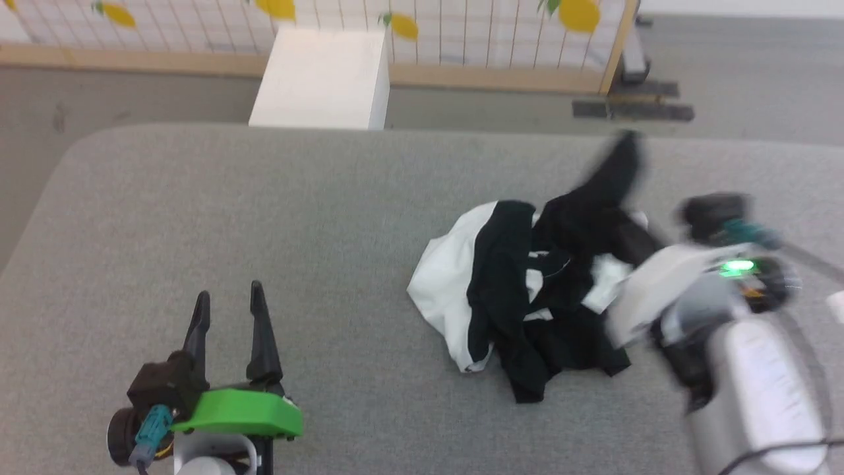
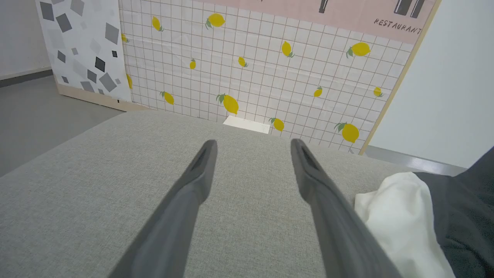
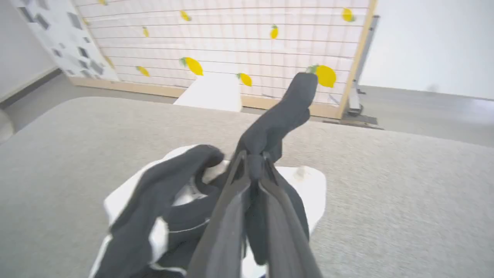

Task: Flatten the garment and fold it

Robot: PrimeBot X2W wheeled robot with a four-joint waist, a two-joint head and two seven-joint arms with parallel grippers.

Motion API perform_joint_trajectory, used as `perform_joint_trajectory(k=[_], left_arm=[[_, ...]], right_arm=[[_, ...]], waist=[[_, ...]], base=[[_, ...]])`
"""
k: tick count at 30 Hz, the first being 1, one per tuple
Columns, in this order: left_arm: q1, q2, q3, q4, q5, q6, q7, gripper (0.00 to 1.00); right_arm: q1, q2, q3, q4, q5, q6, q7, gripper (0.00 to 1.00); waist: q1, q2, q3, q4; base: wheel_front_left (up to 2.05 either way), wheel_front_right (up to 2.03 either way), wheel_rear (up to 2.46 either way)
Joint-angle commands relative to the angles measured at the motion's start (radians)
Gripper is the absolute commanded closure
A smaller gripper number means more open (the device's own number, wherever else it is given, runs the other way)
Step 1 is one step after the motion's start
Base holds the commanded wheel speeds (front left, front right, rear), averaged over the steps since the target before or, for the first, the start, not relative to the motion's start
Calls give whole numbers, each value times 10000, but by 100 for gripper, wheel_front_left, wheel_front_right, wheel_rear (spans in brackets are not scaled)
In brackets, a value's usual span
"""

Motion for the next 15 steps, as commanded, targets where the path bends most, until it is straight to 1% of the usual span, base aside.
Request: perform_joint_trajectory(k=[1, 2, 4, 7, 10, 12, 13, 15], left_arm=[[139, -29, 36, 23, 129, -81, -45, 0], [184, -29, 56, 27, 132, -95, -45, 0], [222, -29, 95, 27, 129, -122, -45, 0], [223, -29, 125, 29, 114, -145, -45, 0], [222, -29, 115, 45, 89, -151, -45, 0], [240, -29, 93, 65, 53, -149, -45, 0], [245, -29, 81, 76, 44, -149, -45, 0], [254, -29, 63, 92, 32, -146, -45, 0]], right_arm=[[446, 34, 628, -594, 212, -13, 94, 100], [732, 34, 1333, -1162, 349, -13, 289, 100], [1239, 34, 2417, -2002, 611, -13, 682, 100], [1972, 28, 3639, -2539, 794, -13, 1420, 100], [2612, -269, 4884, -2384, 1171, -13, 2183, 100], [2935, -475, 5430, -2053, 1475, -13, 2585, 100], [3048, -579, 5641, -1908, 1609, -13, 2744, 100], [3266, -692, 5742, -1610, 1824, -13, 2896, 100]], waist=[[0, 0, -590, -312], [0, 0, -648, -344], [0, 0, -709, -388], [0, 0, -739, -418], [0, 0, -749, -421], [0, 0, -747, -416], [0, 0, -747, -412], [0, 0, -744, -408]], base=[[0, 0, 0], [0, 0, 0], [0, 0, 0], [0, 0, 0], [0, 0, 0], [0, 0, 0], [0, 0, 0], [0, 0, 0]])
